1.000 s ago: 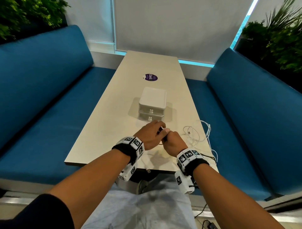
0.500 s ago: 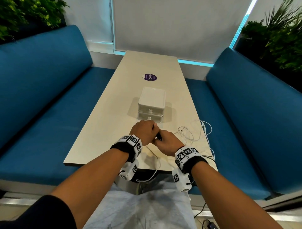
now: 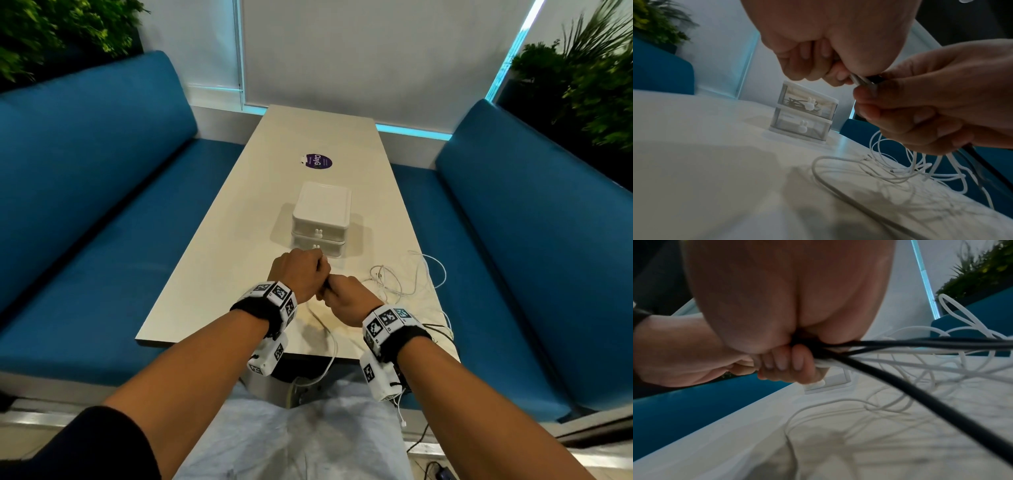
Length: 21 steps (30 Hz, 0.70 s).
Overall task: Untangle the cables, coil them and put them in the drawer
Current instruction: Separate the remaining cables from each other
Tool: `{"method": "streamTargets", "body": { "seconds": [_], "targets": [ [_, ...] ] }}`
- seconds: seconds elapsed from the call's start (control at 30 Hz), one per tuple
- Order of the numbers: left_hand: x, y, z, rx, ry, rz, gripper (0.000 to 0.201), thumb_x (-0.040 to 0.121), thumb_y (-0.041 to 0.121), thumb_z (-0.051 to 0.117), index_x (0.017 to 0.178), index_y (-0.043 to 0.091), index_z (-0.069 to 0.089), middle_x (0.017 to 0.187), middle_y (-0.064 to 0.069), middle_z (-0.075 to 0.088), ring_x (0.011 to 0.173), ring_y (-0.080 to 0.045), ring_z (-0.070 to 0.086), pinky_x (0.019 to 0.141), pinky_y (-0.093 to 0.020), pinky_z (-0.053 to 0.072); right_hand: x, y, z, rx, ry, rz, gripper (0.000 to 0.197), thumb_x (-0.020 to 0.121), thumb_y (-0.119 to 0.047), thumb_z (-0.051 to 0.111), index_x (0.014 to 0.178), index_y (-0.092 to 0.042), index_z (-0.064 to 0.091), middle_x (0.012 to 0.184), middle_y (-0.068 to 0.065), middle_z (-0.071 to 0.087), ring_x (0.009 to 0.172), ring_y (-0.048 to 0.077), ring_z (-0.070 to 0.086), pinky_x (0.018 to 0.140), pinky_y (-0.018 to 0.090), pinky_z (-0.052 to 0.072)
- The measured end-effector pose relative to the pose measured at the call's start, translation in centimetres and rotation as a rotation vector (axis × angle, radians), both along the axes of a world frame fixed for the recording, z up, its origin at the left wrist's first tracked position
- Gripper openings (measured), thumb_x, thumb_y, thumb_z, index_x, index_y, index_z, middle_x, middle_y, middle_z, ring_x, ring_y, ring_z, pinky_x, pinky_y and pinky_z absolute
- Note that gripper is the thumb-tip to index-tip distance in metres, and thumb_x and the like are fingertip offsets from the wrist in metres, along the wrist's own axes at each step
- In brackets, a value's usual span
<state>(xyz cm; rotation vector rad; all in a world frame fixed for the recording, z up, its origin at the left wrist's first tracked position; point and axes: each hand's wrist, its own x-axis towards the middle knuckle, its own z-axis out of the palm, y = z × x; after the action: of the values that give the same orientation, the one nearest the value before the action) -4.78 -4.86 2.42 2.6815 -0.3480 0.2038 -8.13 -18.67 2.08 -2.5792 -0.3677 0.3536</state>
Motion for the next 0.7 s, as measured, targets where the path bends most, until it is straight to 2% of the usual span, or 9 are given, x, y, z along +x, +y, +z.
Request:
{"method": "streamTargets", "body": {
  "seconds": [0.07,0.13,0.23,0.33,0.4,0.47,0.53,0.63,0.7],
  "targets": [
    [0.5,0.1,0.6,0.041,-0.027,-0.003,0.030,0.098,0.035,0.040,0.074,0.019,0.048,0.063,0.001,0.049,0.062,-0.029,0.047,0.059,-0.031,0.033,0.0,-0.5,-0.1,0.016,-0.067,-0.005,0.018,0.101,-0.029,0.044,0.094,-0.017,0.055,0.088,0.006,0.064,0.078,0.023,0.054,0.071,0.031,0.040],
    [0.9,0.6,0.9,0.042,-0.029,0.015,0.030,0.097,0.034,0.040,0.074,0.017,0.050,0.061,0.002,0.045,0.061,-0.029,0.046,0.059,-0.031,0.033,-0.1,-1.2,-0.1,-0.034,-0.109,-0.004,0.024,0.101,-0.038,0.043,0.096,-0.016,0.051,0.084,0.007,0.063,0.072,0.025,0.053,0.065,0.036,0.042],
    [1.2,1.2,0.4,0.021,0.003,0.013,0.033,0.098,0.037,0.039,0.073,0.018,0.048,0.068,-0.003,0.055,0.064,-0.031,0.053,0.058,-0.032,0.035,-0.4,-2.0,-0.6,-0.130,-0.106,-0.004,0.032,0.103,-0.043,0.035,0.100,-0.018,0.054,0.085,0.008,0.065,0.076,0.029,0.059,0.072,0.042,0.049],
    [0.9,1.6,-0.7,-0.037,0.112,-0.053,0.044,0.100,0.054,0.033,0.073,0.021,0.044,0.069,-0.001,0.058,0.065,-0.029,0.057,0.056,-0.033,0.037,-0.6,-1.9,-1.1,-0.160,-0.090,-0.019,0.033,0.103,-0.043,0.031,0.099,-0.020,0.054,0.085,0.007,0.064,0.077,0.028,0.060,0.074,0.044,0.051],
    [0.7,2.5,-1.3,-0.068,0.166,-0.043,0.054,0.097,0.066,0.021,0.089,0.021,0.050,0.078,0.000,0.063,0.071,-0.027,0.059,0.063,-0.036,0.044,-0.4,-2.0,-1.1,-0.150,-0.097,-0.049,0.033,0.103,-0.042,0.031,0.097,-0.020,0.055,0.084,0.007,0.063,0.076,0.028,0.060,0.074,0.043,0.051],
    [0.7,3.7,-1.8,-0.096,0.202,0.031,0.065,0.093,0.072,0.015,0.108,0.019,0.049,0.089,-0.003,0.065,0.080,-0.029,0.061,0.073,-0.039,0.048,0.0,-2.2,-1.0,-0.139,-0.104,-0.094,0.032,0.103,-0.041,0.032,0.096,-0.019,0.054,0.084,0.007,0.063,0.077,0.029,0.059,0.073,0.042,0.050],
    [0.5,4.6,-1.9,-0.048,0.257,0.081,0.071,0.091,0.074,0.014,0.098,0.015,0.052,0.089,-0.006,0.064,0.080,-0.028,0.060,0.076,-0.039,0.049,0.3,-2.2,-0.8,-0.145,-0.106,-0.129,0.031,0.103,-0.040,0.031,0.096,-0.019,0.053,0.086,0.009,0.064,0.077,0.030,0.057,0.070,0.040,0.048],
    [-0.2,3.9,-1.5,0.040,0.347,-0.027,0.079,0.091,0.075,0.009,0.072,0.015,0.057,0.077,-0.005,0.064,0.073,-0.026,0.060,0.078,-0.040,0.051,0.5,-1.6,-0.8,-0.139,-0.112,-0.132,0.033,0.103,-0.042,0.030,0.097,-0.019,0.052,0.087,0.010,0.064,0.078,0.031,0.057,0.070,0.040,0.048],
    [-0.3,2.8,-1.5,-0.017,0.359,-0.092,0.075,0.093,0.073,0.009,0.068,0.022,0.058,0.079,-0.003,0.067,0.075,-0.025,0.062,0.081,-0.041,0.052,0.4,-1.1,-0.7,-0.111,-0.115,-0.112,0.033,0.103,-0.042,0.029,0.096,-0.020,0.052,0.088,0.008,0.066,0.078,0.031,0.059,0.073,0.043,0.050]
  ]
}}
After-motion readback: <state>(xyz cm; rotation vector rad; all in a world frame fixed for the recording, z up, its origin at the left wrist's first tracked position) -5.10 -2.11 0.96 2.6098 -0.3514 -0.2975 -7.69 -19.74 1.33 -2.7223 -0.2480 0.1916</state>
